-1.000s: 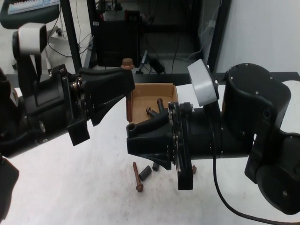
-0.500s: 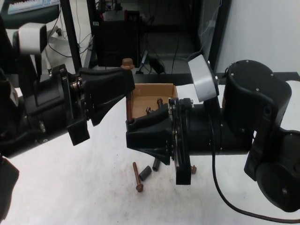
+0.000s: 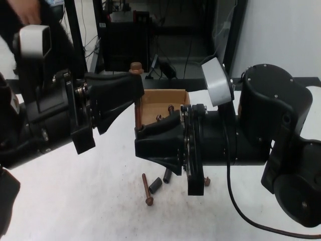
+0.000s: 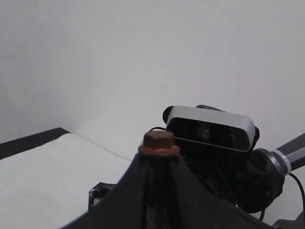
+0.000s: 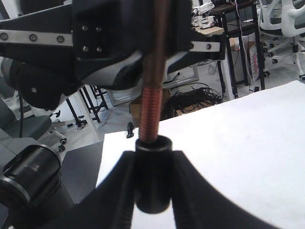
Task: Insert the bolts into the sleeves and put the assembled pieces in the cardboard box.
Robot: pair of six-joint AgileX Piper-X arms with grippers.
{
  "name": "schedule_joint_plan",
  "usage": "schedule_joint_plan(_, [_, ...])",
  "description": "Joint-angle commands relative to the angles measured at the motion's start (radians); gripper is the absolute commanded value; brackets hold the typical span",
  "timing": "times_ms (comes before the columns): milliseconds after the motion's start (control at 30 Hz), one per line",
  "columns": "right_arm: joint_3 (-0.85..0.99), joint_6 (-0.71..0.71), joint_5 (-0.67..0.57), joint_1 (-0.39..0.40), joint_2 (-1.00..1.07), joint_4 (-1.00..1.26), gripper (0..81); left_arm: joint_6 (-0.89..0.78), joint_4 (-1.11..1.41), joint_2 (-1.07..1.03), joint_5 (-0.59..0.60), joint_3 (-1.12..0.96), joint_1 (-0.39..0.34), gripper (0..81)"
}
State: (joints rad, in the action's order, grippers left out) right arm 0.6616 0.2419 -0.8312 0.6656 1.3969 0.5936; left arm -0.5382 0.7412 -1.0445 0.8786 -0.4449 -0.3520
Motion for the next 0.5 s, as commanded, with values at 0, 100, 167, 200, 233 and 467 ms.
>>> schedule_joint_plan(0, [0.012, 0.01, 0.018, -0.001, -0.007, 0.023, 0.8, -0.016, 0.011, 0.009, 0.018, -0.004, -0.001, 0.1])
schedule_joint_plan(100, [0.012, 0.01, 0.025, -0.001, -0.007, 0.023, 0.8, -0.022, 0.011, 0.009, 0.021, -0.004, -0.001, 0.1])
schedule_joint_plan(167, [0.012, 0.01, 0.025, -0.001, -0.007, 0.023, 0.8, -0.022, 0.011, 0.009, 0.021, -0.004, -0.001, 0.1])
schedule_joint_plan(200, [0.012, 0.01, 0.025, -0.001, -0.007, 0.023, 0.8, -0.022, 0.011, 0.009, 0.021, -0.004, -0.001, 0.1])
schedule_joint_plan(233, [0.012, 0.012, 0.025, -0.001, -0.007, 0.023, 0.8, -0.022, 0.011, 0.009, 0.021, -0.004, -0.001, 0.1])
schedule_joint_plan(467, [0.012, 0.027, 0.025, 0.001, -0.007, 0.023, 0.8, -0.018, 0.011, 0.009, 0.021, -0.004, -0.001, 0.1])
